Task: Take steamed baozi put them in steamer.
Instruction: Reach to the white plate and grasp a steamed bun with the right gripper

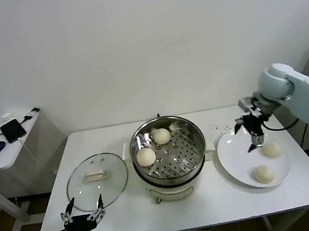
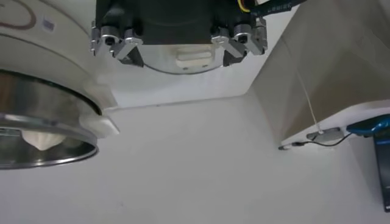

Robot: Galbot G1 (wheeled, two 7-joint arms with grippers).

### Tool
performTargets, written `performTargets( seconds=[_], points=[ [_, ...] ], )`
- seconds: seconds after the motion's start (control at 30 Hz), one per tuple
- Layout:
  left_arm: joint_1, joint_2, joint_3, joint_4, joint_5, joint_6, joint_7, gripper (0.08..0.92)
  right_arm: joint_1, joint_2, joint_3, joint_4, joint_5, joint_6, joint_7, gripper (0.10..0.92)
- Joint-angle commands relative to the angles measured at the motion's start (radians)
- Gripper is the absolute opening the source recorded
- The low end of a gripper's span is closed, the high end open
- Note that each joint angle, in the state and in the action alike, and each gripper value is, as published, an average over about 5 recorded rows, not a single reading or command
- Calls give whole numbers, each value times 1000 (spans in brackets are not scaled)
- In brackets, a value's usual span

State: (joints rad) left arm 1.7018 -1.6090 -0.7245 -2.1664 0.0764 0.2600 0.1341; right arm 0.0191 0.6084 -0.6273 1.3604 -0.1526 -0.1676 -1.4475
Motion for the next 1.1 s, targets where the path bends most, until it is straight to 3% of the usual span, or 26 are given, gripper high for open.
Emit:
performTargets(
  seconds=[0.03, 1.1],
  points=[
    [19, -49, 2, 1, 9, 0, 1, 823, -280, -33, 189, -19, -168, 101, -21, 823],
    [-11, -49, -5, 44, 17, 2, 3, 823, -312, 77, 222, -160, -260, 118, 19, 823]
  ],
)
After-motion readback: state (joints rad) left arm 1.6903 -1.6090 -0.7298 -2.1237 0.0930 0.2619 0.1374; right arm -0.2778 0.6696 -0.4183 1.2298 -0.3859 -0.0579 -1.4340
